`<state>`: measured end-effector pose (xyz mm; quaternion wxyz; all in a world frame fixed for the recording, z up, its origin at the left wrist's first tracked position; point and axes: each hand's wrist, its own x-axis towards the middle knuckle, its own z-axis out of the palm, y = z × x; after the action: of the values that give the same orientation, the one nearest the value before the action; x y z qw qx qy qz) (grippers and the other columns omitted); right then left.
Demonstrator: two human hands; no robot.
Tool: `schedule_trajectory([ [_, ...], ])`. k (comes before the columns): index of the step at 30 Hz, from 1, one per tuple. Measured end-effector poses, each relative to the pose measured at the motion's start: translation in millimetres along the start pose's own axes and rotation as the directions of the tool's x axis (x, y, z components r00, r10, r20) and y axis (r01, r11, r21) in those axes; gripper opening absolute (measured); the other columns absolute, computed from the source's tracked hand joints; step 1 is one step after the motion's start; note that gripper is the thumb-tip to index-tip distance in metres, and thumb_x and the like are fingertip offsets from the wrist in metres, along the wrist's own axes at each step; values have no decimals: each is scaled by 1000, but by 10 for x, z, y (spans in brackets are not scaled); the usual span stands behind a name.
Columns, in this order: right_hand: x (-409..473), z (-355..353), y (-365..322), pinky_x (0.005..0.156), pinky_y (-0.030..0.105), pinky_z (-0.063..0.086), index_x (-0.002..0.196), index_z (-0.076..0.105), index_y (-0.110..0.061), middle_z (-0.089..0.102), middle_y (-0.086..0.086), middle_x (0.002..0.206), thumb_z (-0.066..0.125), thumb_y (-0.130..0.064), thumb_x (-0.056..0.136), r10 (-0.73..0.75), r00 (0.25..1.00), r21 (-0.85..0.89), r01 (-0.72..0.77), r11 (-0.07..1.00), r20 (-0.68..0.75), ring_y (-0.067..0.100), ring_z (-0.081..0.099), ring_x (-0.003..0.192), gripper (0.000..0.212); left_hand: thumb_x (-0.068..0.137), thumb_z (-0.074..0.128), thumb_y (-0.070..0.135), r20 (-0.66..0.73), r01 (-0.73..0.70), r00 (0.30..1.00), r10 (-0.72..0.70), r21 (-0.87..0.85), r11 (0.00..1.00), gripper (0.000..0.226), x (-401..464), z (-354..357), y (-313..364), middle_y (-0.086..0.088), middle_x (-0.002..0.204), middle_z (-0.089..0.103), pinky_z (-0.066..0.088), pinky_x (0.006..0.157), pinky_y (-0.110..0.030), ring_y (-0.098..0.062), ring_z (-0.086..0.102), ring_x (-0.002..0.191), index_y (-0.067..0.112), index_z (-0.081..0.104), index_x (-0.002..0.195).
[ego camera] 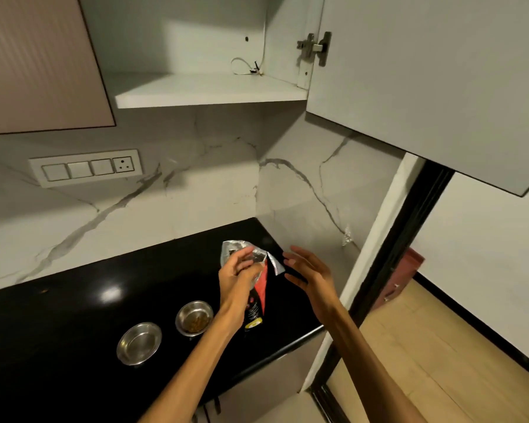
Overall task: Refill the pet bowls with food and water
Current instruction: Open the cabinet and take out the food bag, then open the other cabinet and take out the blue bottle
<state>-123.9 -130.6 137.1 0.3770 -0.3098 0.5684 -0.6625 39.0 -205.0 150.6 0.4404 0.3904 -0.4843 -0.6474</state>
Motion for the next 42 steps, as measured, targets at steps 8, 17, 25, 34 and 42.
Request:
schedule_trajectory([
  [8, -235, -292, -426, 104, 46, 54, 131, 68, -16, 75, 6, 125, 67, -12, 96, -130, 984, 16, 133, 991, -125, 24, 68, 121, 35, 87, 77, 7, 169, -206, 967, 193, 67, 976, 41, -71, 554, 236, 8, 123, 71, 54, 91, -22, -9, 65, 116, 25, 70, 123],
  [17, -469, -667, -831, 107, 51, 53, 132, 66, -12, 75, 8, 124, 74, -21, 91, -283, 921, -40, 283, 958, -268, 26, 69, 121, 43, 87, 79, 14, 343, -378, 883, 321, 112, 919, 42, -196, 1206, 515, 7, 126, 63, 49, 72, -4, -3, 59, 114, 38, 67, 119],
  [25, -726, -969, -1344, 104, 41, 56, 133, 65, -11, 75, 6, 124, 73, -23, 94, -442, 792, -99, 444, 890, -421, 22, 69, 120, 42, 78, 73, 31, 452, -516, 775, 441, 51, 855, 44, -372, 1773, 844, 16, 126, 62, 60, 88, -27, 4, 57, 114, 32, 67, 121],
  [34, -959, -1281, -1773, 93, 56, 59, 104, 73, -15, 73, 8, 103, 68, -10, 99, -639, 388, -340, 605, 720, -664, 26, 70, 103, 9, 83, 75, 33, 506, -709, 602, 618, -18, 705, 48, -610, 2326, 1182, 13, 133, 59, 58, 94, -31, 0, 55, 123, 24, 66, 129],
  [42, -806, -1453, -2174, 98, 42, 59, 131, 66, -19, 69, -7, 129, 64, -23, 103, -704, 297, -497, 537, 682, -645, 11, 65, 121, 28, 85, 76, 45, 521, -804, 514, 681, 15, 595, 65, -768, 2747, 1409, 10, 158, 40, 29, 98, 1, 17, 32, 134, 27, 57, 144],
])
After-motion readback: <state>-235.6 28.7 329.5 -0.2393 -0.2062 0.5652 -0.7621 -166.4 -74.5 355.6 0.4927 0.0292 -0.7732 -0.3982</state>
